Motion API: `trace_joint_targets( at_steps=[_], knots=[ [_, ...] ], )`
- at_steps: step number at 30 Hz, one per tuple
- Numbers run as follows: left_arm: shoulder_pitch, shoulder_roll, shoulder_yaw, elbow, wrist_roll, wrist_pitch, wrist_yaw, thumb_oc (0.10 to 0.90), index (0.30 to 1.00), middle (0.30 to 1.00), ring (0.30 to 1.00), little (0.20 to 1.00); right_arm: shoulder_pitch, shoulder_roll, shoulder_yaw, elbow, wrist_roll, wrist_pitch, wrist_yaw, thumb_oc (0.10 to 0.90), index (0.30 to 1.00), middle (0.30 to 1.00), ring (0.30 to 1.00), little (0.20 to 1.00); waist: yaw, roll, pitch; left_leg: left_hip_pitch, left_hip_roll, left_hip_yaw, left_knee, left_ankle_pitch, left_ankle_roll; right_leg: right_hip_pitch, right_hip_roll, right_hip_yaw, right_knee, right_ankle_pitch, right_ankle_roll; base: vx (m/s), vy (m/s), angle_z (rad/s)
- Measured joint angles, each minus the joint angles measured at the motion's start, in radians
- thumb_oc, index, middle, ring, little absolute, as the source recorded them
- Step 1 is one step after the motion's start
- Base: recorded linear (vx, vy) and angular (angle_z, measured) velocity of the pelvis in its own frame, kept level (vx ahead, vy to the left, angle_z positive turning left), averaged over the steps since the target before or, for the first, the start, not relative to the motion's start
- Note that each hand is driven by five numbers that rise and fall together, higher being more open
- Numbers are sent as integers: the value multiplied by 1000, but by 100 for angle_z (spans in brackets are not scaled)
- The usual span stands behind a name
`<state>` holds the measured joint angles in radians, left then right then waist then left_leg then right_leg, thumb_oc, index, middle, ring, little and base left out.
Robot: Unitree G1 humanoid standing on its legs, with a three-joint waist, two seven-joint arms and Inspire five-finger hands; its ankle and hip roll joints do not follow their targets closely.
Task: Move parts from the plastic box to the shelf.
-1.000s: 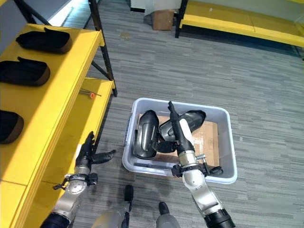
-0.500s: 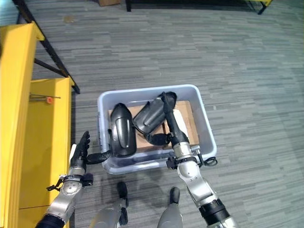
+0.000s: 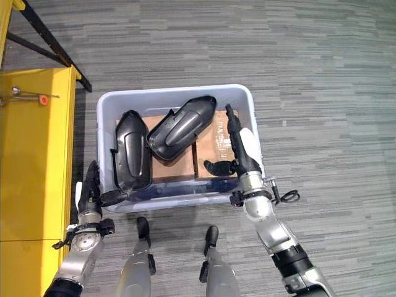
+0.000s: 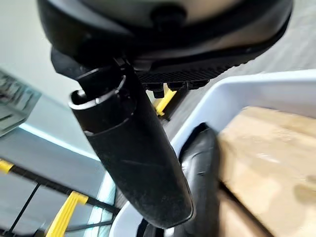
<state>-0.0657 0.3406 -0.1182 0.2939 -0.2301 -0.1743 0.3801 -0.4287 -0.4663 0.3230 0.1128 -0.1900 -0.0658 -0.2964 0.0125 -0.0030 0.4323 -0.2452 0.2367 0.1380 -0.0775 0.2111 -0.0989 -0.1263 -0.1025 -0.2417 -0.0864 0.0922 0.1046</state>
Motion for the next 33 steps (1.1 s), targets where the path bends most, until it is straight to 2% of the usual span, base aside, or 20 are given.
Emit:
trace_joint_targets(
  at_steps=[2, 6, 12, 19, 26, 30, 31, 33],
  knots=[
    [-10, -1, -35, -20, 0, -7, 0, 900, 1000, 1000, 1000, 1000, -101, 39, 59, 93, -16, 15, -8, 900, 1000, 1000, 1000, 1000, 24, 8, 4, -18, -16, 4, -1, 0, 0, -26, -19, 3, 13, 3, 6, 41, 11, 2],
    [-32, -2, -53, -21, 0, -14, 4, 900, 1000, 1000, 1000, 1000, -157, 96, 83, 180, -19, 31, -32, 900, 1000, 1000, 1000, 1000, 34, 9, 8, -38, -32, 9, -1, -1, 0, -48, -37, 8, 17, 8, 17, 12, 24, 1],
    [-67, -2, -78, -47, 0, -36, 4, 900, 1000, 1000, 1000, 1000, -196, 107, 97, 217, -22, 61, -50, 900, 1000, 1000, 1000, 1000, 65, 12, 46, -63, -49, 14, -1, 0, -1, -65, -52, 10, 1, 30, 26, 17, 62, 1],
    [-73, -9, -101, -72, 0, -48, 5, 900, 1000, 1000, 1000, 1000, -203, 116, 98, 219, -24, 77, -56, 900, 1000, 1000, 1000, 1000, 82, 6, 53, -86, -67, -3, -1, 4, 3, -73, -66, -13, 1, 31, 29, -1, 62, 10],
    [-98, -11, -115, -75, 0, -54, 5, 900, 1000, 1000, 1000, 1000, -294, 147, 89, 410, 17, 96, -92, 900, 1000, 1000, 1000, 1000, 111, 4, 63, -94, -73, -10, -1, 5, 4, -74, -72, -21, 1, 31, 32, -13, 64, 4],
    [-128, -11, -112, -77, -1, -58, 18, 900, 1000, 1000, 1000, 1000, -356, 147, 68, 414, 59, 117, -125, 900, 1000, 1000, 1000, 1000, 132, 9, 65, -131, -87, -34, -1, 9, 9, -93, -82, -48, 1, 30, 35, -29, 79, 17],
    [-140, -10, -114, -66, -2, -43, 20, 900, 1000, 1000, 1000, 1000, -373, 149, 69, 414, 70, 117, -125, 900, 1000, 1000, 1000, 1000, 133, 8, 66, -137, -90, -36, -1, 10, 10, -97, -85, -52, 1, 30, 35, -17, 51, 19],
    [-153, -12, -138, 57, -41, 34, 22, 900, 1000, 1000, 1000, 1000, -439, 180, 67, 457, 96, 117, -130, 900, 1000, 1000, 1000, 1000, 129, -1, 74, -141, -100, -39, -1, 11, 11, -98, -94, -60, 1, 30, 36, -15, 61, 11]
  ],
)
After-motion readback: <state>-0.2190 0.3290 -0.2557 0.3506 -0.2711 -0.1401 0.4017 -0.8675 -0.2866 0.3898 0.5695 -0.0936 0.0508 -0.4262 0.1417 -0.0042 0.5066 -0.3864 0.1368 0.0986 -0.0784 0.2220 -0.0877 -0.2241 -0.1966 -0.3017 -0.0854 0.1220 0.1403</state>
